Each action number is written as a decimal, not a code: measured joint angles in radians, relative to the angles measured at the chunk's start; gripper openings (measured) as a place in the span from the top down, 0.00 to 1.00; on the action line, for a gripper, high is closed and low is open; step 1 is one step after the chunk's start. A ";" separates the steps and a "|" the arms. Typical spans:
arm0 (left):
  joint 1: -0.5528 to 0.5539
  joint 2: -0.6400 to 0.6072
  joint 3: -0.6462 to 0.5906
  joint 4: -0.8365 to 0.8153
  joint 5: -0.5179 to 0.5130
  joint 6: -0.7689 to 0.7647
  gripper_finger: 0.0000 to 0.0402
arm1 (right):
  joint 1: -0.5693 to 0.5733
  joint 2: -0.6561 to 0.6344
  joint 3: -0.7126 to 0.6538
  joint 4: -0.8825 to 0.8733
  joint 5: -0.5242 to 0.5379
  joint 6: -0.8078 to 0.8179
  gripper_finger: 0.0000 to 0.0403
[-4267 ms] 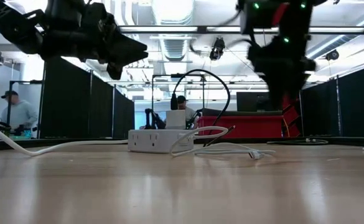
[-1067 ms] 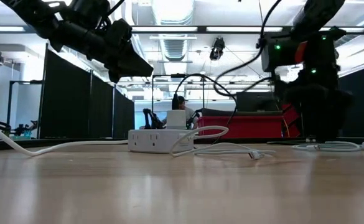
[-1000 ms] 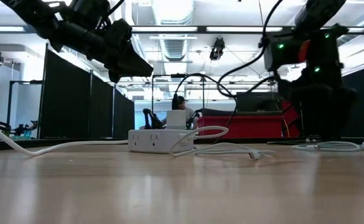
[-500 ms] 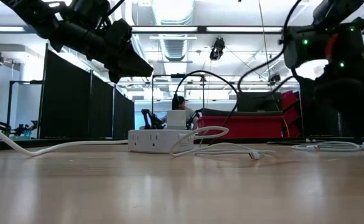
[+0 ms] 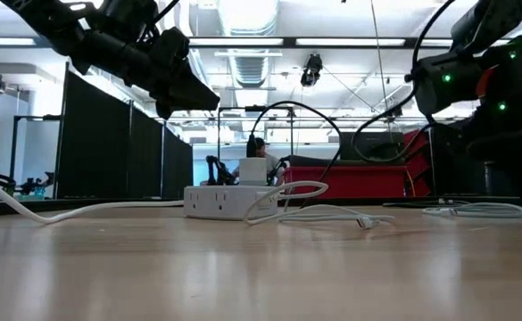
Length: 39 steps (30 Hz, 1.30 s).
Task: Insert USB
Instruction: Insert the blue USB cable into the bottom white outlet extension
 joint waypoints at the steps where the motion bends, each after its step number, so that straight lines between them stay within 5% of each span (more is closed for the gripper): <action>1: 0.000 0.000 0.000 0.001 0.000 0.000 0.74 | 0.000 -0.010 0.004 0.003 0.001 -0.009 0.60; 12: 0.000 0.000 0.000 0.001 0.000 0.000 0.74 | -0.033 -0.014 -0.037 0.018 0.032 -0.021 0.66; 23: 0.006 0.000 -0.001 -0.070 0.000 0.208 0.74 | -0.035 -0.010 -0.050 0.107 0.020 -0.045 0.92; 32: 0.029 0.000 -0.001 -0.064 0.039 0.209 0.74 | -0.032 -0.011 0.118 0.005 0.026 -0.088 0.96; 39: 0.029 0.004 -0.001 -0.018 0.028 0.192 0.74 | -0.030 -0.012 0.254 -0.055 0.146 -0.232 0.96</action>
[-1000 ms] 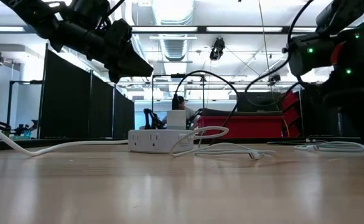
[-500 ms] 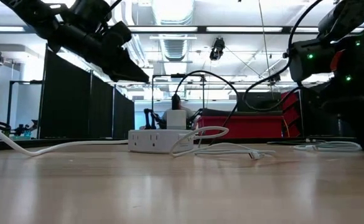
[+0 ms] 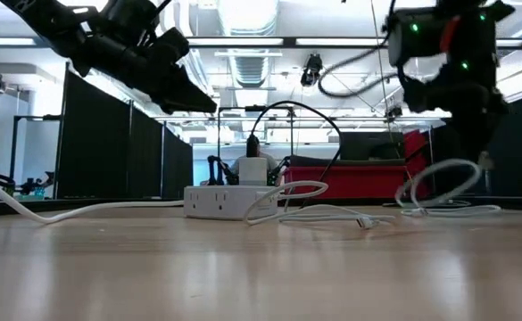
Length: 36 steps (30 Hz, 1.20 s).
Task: Insert USB
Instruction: Insert the blue USB cable into the bottom white outlet extension
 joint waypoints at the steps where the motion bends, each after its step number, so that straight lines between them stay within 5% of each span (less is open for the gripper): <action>1: -0.001 0.000 0.000 0.000 0.000 -0.034 0.74 | 0.000 0.000 0.019 0.004 0.036 -0.029 0.96; 8: -0.003 0.032 0.000 0.180 0.068 -0.090 0.74 | 0.027 -0.001 0.109 0.107 0.383 -0.217 0.96; 11: -0.006 0.072 0.000 0.266 0.147 -0.071 0.74 | 0.036 -0.001 0.113 0.283 0.404 -0.379 0.96; 20: -0.005 0.239 0.023 0.632 0.155 -0.008 0.74 | 0.044 0.005 0.111 0.759 0.404 -0.998 0.96; 29: -0.014 0.359 0.209 0.629 0.156 0.121 0.73 | 0.044 0.013 0.116 0.776 0.422 -1.320 0.95; 36: -0.014 0.482 0.463 0.372 0.130 0.149 0.69 | 0.063 0.099 0.120 0.790 0.723 -1.627 0.95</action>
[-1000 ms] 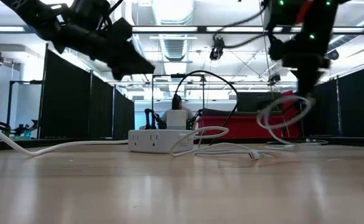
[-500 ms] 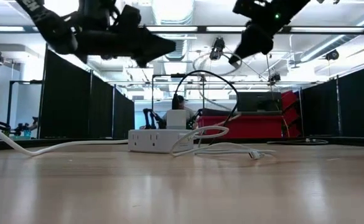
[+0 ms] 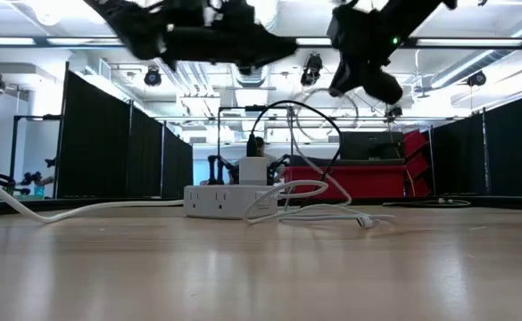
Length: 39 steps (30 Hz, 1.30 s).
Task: Insert USB
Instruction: Insert the blue USB cable into the bottom white outlet extension
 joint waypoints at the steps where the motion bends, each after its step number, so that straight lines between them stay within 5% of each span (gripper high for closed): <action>1: 0.000 0.020 0.031 -0.036 -0.032 0.000 0.69 | 0.006 0.017 0.007 0.000 0.042 -0.025 0.95; 6: 0.006 0.080 0.104 -0.086 -0.185 0.027 0.69 | 0.045 0.066 0.039 0.004 0.136 -0.074 0.95; 18: -0.020 0.136 0.098 -0.058 -0.033 0.158 0.74 | 0.046 0.027 0.051 -0.018 0.143 0.027 0.95; 29: -0.027 0.133 0.092 -0.060 -0.095 0.210 0.74 | 0.055 0.020 0.059 -0.031 -0.029 0.241 0.95; 39: -0.037 0.132 0.092 -0.079 -0.097 0.212 0.76 | 0.056 0.020 0.065 -0.025 -0.041 0.260 0.95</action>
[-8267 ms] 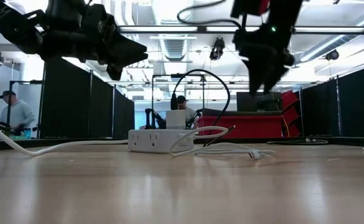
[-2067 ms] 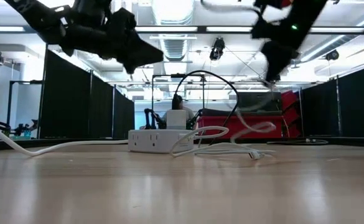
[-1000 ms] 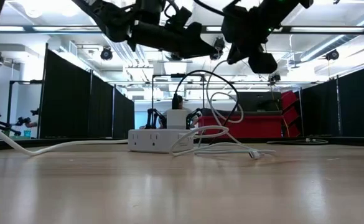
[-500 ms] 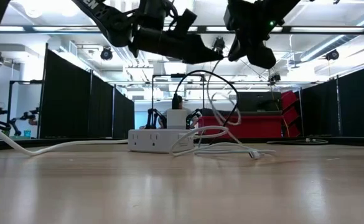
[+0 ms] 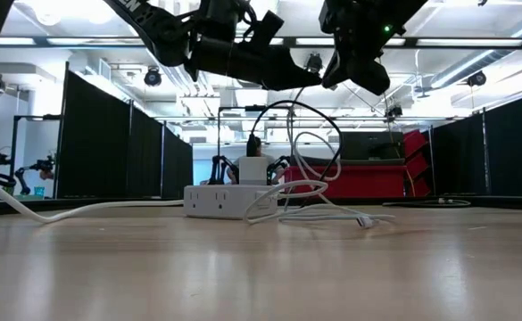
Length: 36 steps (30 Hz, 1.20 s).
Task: Insert USB
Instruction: Insert the blue USB cable into the bottom white outlet extension
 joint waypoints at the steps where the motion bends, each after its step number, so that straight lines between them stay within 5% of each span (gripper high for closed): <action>1: 0.000 0.000 0.000 -0.002 0.000 -0.002 0.77 | 0.000 0.000 0.001 0.000 -0.007 0.003 0.95; 13: 0.001 0.000 0.000 0.008 -0.028 -0.023 0.98 | 0.000 0.000 0.005 0.001 -0.048 0.041 0.95; 22: -0.021 -0.034 -0.015 -0.059 -0.043 -0.036 1.00 | 0.002 0.000 0.005 -0.007 -0.074 0.140 0.94; 31: -0.092 -0.206 -0.187 -0.129 -0.110 -0.034 1.00 | 0.000 -0.005 0.023 -0.031 -0.050 0.271 0.70; 36: -0.085 -0.299 -0.275 -0.126 -0.187 -0.047 1.00 | 0.001 -0.005 0.051 -0.029 -0.159 0.314 0.54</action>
